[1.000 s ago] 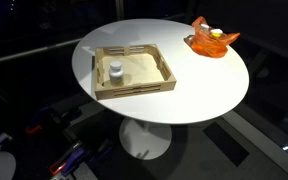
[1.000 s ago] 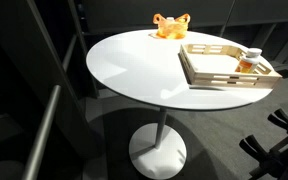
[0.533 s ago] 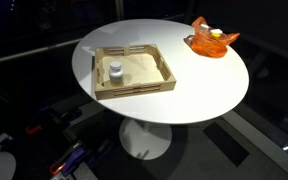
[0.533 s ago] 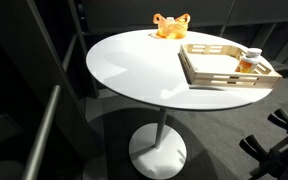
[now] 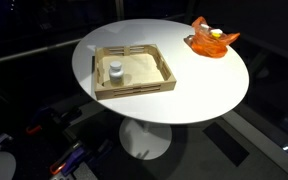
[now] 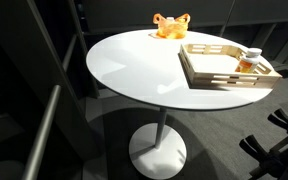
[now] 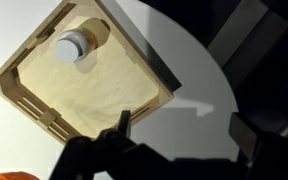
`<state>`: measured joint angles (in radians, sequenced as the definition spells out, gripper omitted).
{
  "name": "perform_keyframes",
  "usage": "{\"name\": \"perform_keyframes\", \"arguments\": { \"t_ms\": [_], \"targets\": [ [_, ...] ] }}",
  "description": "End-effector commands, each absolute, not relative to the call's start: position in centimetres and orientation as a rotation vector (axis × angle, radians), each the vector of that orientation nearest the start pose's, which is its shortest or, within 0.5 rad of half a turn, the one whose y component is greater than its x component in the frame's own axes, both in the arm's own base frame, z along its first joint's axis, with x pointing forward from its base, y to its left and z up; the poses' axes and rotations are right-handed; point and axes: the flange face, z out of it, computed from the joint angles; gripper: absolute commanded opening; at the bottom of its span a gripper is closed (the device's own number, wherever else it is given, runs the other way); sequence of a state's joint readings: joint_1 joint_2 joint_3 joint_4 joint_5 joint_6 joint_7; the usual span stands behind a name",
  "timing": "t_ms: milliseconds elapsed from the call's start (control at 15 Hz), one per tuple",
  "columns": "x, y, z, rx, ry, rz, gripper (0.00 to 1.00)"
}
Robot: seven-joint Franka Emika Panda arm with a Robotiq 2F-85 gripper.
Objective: Remove the white lid from the white container
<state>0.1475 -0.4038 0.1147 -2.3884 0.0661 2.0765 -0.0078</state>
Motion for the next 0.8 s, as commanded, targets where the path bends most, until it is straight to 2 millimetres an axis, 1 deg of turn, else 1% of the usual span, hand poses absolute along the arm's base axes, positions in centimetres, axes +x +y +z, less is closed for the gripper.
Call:
{"name": "perform_keyframes", "arguments": {
  "t_ms": [0, 133, 267, 467, 533, 733],
  "targets": [
    [44.4, 10.5, 48.2, -3.125, -0.263, -0.102, 1.00],
    [45.9, 9.4, 47.6, -3.131, -0.213, -0.087, 1.00],
    [47.3, 8.2, 46.6, -3.136, -0.166, -0.056, 1.00],
    [49.1, 6.7, 44.5, -3.145, -0.097, -0.004, 1.00],
    [49.7, 6.1, 43.6, -3.150, -0.070, 0.022, 1.00],
    [50.2, 4.8, 41.2, -3.156, 0.023, 0.103, 1.00]
  ]
}}
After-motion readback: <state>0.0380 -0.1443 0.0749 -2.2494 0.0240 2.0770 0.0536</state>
